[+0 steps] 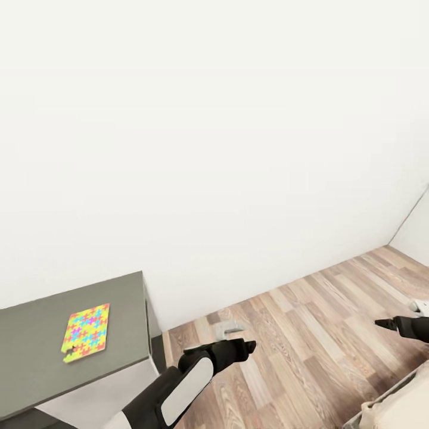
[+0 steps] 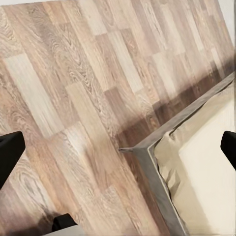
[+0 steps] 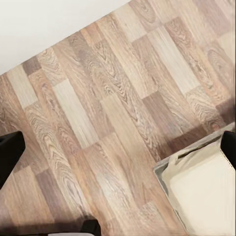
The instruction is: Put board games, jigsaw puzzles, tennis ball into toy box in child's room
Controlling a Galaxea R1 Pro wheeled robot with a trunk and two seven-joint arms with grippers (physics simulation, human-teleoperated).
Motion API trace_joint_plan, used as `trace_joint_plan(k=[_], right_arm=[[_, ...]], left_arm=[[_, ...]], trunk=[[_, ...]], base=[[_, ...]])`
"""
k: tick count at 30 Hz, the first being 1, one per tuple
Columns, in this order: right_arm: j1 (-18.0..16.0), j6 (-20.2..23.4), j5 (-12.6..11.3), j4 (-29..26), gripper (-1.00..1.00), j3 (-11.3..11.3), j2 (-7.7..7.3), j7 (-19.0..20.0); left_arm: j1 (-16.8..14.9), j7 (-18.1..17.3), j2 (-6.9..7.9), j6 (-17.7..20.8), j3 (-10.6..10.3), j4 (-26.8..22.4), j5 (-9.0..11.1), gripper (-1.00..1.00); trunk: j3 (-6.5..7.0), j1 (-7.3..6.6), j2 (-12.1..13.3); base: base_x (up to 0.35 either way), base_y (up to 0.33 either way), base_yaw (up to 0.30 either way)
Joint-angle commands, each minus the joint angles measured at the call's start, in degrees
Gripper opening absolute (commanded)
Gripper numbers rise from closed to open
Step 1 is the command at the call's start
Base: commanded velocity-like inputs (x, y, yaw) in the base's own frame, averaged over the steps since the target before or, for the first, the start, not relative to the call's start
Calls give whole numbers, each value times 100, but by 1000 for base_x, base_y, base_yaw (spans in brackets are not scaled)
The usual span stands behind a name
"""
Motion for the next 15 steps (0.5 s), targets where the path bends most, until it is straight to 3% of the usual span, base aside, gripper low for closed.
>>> trace_joint_plan(k=[1,15], right_arm=[[-8,15,57,-3,100,-10,2,57],[-10,19,68,-2,100,-5,50,35]], left_arm=[[-6,54,2,4,-11,-10,59,100],[-5,54,-31,13,-22,18,56,100]], trunk=[[-8,4,-13],[58,4,-13]], base=[[-6,-150,-279],[-116,-258,-277]])
